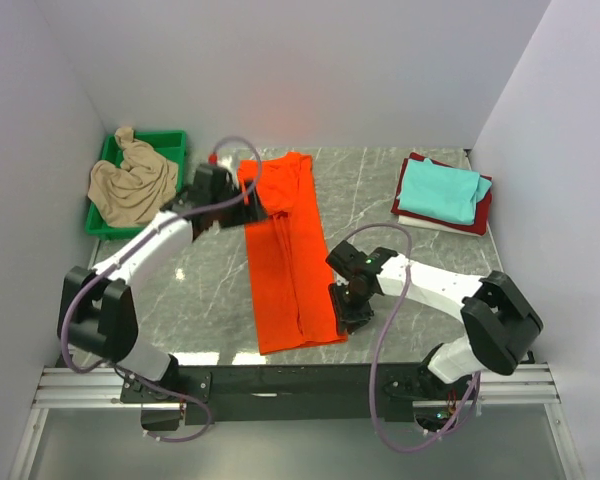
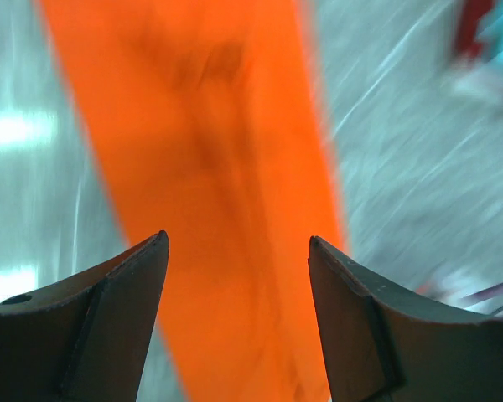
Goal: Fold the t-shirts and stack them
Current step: Fold the tshirt
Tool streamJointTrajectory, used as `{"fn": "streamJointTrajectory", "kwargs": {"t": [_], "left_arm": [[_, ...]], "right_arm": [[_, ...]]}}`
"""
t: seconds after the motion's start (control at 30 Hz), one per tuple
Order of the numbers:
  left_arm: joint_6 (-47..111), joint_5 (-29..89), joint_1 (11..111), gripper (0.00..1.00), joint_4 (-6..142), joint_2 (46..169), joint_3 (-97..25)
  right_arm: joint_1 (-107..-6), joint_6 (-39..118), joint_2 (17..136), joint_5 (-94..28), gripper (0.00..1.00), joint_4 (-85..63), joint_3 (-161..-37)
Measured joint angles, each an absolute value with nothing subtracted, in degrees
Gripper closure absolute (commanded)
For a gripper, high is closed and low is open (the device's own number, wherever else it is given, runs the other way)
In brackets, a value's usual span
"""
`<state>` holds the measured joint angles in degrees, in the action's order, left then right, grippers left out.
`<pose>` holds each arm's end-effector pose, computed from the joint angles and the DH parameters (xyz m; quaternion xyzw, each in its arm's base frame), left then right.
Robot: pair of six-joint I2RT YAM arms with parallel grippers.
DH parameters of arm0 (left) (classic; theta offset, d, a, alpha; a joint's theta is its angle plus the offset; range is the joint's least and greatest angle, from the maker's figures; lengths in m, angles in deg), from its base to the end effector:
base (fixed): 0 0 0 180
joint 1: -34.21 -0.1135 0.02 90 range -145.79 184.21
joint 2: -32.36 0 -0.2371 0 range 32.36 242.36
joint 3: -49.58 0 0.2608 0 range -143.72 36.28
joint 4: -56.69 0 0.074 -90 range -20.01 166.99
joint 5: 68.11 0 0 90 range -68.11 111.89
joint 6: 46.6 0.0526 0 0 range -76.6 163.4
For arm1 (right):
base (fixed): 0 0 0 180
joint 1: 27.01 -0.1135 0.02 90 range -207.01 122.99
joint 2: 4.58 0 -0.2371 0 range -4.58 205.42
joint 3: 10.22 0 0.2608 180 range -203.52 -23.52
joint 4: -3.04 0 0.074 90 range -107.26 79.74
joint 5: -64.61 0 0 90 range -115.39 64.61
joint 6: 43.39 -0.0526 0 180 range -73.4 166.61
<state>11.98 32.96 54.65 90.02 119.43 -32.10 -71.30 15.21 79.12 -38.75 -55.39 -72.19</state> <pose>0.3390 -0.1371 0.2472 -0.0443 0.8972 -0.2665 0.3493 0.1759 0.1886 0.1293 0.1210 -0.9822 -0.1438 0.0038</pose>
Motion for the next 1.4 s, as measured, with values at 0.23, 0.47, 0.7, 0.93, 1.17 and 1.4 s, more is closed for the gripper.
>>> {"fn": "streamJointTrajectory", "kwargs": {"t": [0.23, 0.47, 0.7, 0.93, 1.17, 1.4], "left_arm": [[7.7, 28.5, 60.0, 0.27, 100.8, 109.1, -14.4], [3.5, 29.8, 64.5, 0.30, 104.3, 100.3, -8.1], [0.0, 32.3, 70.1, 0.32, 105.4, 97.9, -2.6], [-4.2, 37.4, 72.1, 0.37, 103.9, 96.4, 2.5], [-6.9, 39.9, 74.0, 0.41, 102.7, 97.0, 4.3], [-7.9, 41.0, 74.9, 0.46, 99.5, 102.1, 5.8]], "right_arm": [[-71.3, 13.6, 77.4, -38.3, 0.61, -53.1, -70.7], [-71.5, 12.9, 79.0, -38.0, 0.61, -51.4, -69.8], [-71.7, 12.8, 79.9, -37.0, 0.61, -50.1, -68.0], [-71.8, 12.7, 81.1, -37.1, 0.68, -48.1, -67.4], [-72.1, 12.8, 81.8, -38.4, 0.70, -47.2, -67.4], [-72.3, 12.8, 82.0, -38.9, 0.70, -46.9, -67.4]]}}
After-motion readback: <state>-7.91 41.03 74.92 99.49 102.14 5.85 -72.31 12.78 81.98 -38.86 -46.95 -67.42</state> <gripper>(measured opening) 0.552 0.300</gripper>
